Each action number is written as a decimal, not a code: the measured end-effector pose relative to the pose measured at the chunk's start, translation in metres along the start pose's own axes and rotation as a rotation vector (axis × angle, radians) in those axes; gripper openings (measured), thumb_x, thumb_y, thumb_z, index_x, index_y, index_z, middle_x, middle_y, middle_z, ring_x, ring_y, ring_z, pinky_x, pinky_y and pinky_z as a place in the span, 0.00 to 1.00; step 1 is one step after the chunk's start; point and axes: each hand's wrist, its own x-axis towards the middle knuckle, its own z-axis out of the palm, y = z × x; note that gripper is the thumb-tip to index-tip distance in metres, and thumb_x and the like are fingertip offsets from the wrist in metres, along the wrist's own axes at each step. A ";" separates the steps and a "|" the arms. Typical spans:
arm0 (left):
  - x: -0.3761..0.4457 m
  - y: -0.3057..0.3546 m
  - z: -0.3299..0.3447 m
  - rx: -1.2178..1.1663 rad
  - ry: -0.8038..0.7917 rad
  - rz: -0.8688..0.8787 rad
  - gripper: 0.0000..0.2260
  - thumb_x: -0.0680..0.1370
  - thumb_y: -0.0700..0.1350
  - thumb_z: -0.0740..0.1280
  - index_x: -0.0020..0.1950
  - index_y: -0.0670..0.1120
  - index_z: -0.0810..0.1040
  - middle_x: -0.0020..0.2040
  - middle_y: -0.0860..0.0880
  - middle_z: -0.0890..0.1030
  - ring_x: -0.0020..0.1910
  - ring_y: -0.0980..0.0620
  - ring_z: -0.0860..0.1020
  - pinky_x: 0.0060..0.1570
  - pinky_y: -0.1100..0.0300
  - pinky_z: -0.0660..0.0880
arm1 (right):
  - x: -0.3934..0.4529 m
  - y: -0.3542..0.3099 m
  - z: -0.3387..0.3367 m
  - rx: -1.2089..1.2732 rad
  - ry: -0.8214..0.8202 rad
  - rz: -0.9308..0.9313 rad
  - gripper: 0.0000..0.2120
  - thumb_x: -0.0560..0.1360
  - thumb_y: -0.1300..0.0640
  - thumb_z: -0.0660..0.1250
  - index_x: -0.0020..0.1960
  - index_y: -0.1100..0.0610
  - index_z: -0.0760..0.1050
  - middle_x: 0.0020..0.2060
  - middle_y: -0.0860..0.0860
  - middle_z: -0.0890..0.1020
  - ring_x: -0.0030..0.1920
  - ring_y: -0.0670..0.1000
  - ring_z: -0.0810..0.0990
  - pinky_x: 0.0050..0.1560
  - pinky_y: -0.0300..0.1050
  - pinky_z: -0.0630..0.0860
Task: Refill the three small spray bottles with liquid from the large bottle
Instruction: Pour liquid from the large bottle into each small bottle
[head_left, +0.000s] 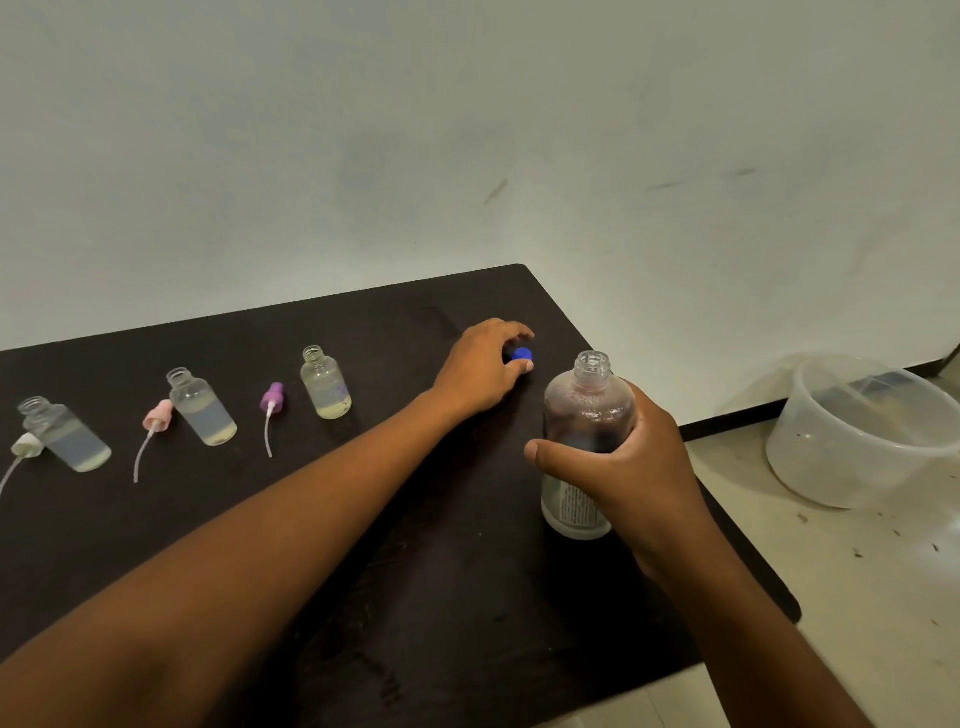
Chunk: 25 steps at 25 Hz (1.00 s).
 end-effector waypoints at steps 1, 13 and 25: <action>0.000 0.000 -0.001 0.006 -0.003 -0.004 0.17 0.76 0.47 0.75 0.64 0.49 0.81 0.58 0.50 0.82 0.55 0.52 0.80 0.60 0.51 0.79 | 0.002 0.000 0.001 -0.001 -0.002 -0.002 0.35 0.67 0.57 0.82 0.70 0.48 0.72 0.60 0.46 0.80 0.59 0.49 0.79 0.61 0.49 0.77; -0.007 -0.007 -0.022 -0.035 0.019 -0.001 0.06 0.74 0.45 0.71 0.48 0.53 0.77 0.47 0.51 0.82 0.47 0.52 0.80 0.49 0.48 0.80 | 0.087 -0.030 0.034 -0.002 0.072 -0.168 0.24 0.64 0.57 0.83 0.57 0.53 0.80 0.48 0.50 0.86 0.49 0.50 0.86 0.56 0.55 0.84; -0.025 -0.046 -0.057 0.057 0.053 -0.196 0.32 0.76 0.49 0.75 0.77 0.45 0.66 0.74 0.45 0.72 0.73 0.46 0.71 0.71 0.49 0.71 | 0.172 -0.019 0.101 0.044 0.108 -0.196 0.26 0.64 0.53 0.81 0.60 0.52 0.78 0.50 0.46 0.84 0.50 0.44 0.84 0.48 0.40 0.79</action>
